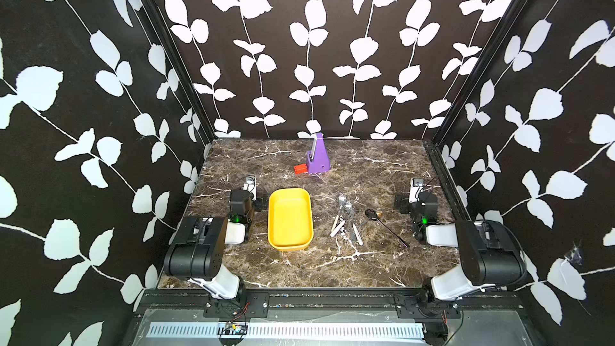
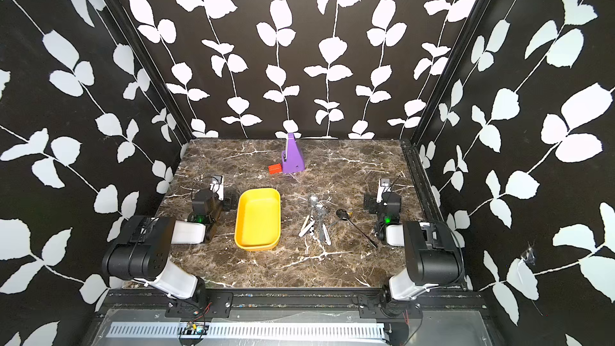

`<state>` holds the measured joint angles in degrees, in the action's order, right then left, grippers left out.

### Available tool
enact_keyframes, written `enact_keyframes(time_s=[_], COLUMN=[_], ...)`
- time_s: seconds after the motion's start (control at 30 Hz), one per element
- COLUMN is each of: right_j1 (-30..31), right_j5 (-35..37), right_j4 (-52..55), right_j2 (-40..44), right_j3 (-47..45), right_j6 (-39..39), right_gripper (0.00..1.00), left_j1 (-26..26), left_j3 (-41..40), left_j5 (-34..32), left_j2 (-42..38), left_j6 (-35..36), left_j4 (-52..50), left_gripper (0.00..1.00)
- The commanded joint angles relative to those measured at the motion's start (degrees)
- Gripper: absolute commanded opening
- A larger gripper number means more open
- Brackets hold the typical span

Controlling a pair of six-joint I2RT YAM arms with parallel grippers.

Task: Put the spoon into the storage box
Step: Pick up the spoon from the center of the board.

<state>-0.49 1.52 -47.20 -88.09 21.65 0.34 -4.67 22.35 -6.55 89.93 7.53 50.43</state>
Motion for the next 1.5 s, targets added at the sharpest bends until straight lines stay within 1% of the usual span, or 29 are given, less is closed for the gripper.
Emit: enact_keyframes(time_s=[0.0, 0.57, 0.63, 0.67, 0.73, 0.77, 0.83, 0.87, 0.9, 0.93, 0.97, 1.03, 1.07, 1.1, 1.13, 1.17, 1.23, 1.27, 1.37, 1.47], right_j1=[-1.3, -1.2, -1.3, -1.3, -1.3, -1.3, -1.3, -1.3, -1.2, -1.3, -1.3, -1.3, -1.3, -1.5, -1.5, -2.1, -2.2, -1.9, 0.5, 3.6], right_j5=[-4.8, -4.7, -4.8, -4.7, -1.6, 0.5, 3.0, 4.3, 5.9, 5.7, 5.4, 4.2, 5.7, 10.0, 11.9, 8.5, 1.0, -0.4, -2.0, -1.7], right_j4=[-1.7, -1.2, -1.3, -1.5, -0.7, 3.2, 13.2, 17.5, 21.2, 23.7, 27.3, 33.3, 35.4, 39.5, 44.9, 48.2, 51.0, 53.4, 66.5, 79.3], right_j2=[0.6, 0.5, 0.5, 0.7, 2.1, 5.1, 11.5, 15.1, 18.3, 20.3, 22.5, 24.8, 25.4, 26.0, 26.4, 26.7, 26.3, 26.2, 24.4, 21.6], right_j3=[1.1, 1.3, 1.3, 1.1, 1.6, 2.2, 4.7, 6.2, 7.6, 8.7, 10.3, 13.0, 13.7, 14.8, 15.8, 16.9, 18.7, 19.8, 24.9, 30.1], right_j6=[-0.2, -0.2, -0.2, -0.2, 1.3, 1.9, 2.7, 5.4, 9.8, 12.8, 15.8, 20.6, 26.4, 34.0, 38.7, 39.2, 35.6, 35.3, 31.8, 27.1], right_gripper=[0.99, 0.99, 0.99, 0.99, 0.99, 0.99, 0.99, 0.99, 0.99, 0.99, 0.99, 0.99, 0.99, 0.99, 0.99, 1.0, 0.99, 0.99, 0.91, 0.87], left_j1=[0.4, 0.4, 0.0, -0.5, -0.6, -0.6, -0.6, -0.6, -0.5, -0.5, -0.4, 0.3, 1.4, 2.7, 3.5, 3.7, 3.7, 3.7, 3.7, 3.7], left_j3=[0.9, 0.6, 0.6, 1.6, 5.5, 8.6, 13.5, 15.7, 17.3, 18.6, 20.5, 25.6, 27.7, 28.7, 29.4, 30.1, 32.2, 33.1, 35.2, 35.0], left_j5=[0.4, 0.3, -4.9, -7.0, -7.6, -8.9, -9.7, -9.7, -10.1, -10.8, -13.2, -19.6, -18.4, -13.0, -8.4, -5.1, 0.2, 2.4, 8.4, 12.1], left_j2=[-1.1, -1.1, -2.2, -4.8, -11.4, -13.9, -17.9, -19.4, -20.6, -21.6, -22.7, -24.3, -25.0, -25.8, -26.4, -27.1, -28.1, -28.3, -28.7, -29.6], left_j6=[-0.3, -0.3, -0.9, -1.2, -2.1, -3.6, -6.5, -7.6, -9.6, -12.0, -16.2, -27.6, -30.2, -28.7, -26.6, -24.8, -24.2, -23.8, -22.1, -21.7], left_j4=[0.0, 0.3, 0.8, -3.8, -17.5, -23.6, -31.5, -34.8, -37.6, -39.6, -43.9, -57.1, -63.0, -65.4, -66.8, -68.8, -73.8, -76.0, -82.6, -87.4], left_gripper=[0.98, 0.98, 0.98, 0.98, 0.98, 0.98, 0.98, 0.99, 0.99, 0.98, 0.98, 0.98, 0.99, 0.98, 0.98, 0.98, 0.96, 0.95, 0.91, 0.92])
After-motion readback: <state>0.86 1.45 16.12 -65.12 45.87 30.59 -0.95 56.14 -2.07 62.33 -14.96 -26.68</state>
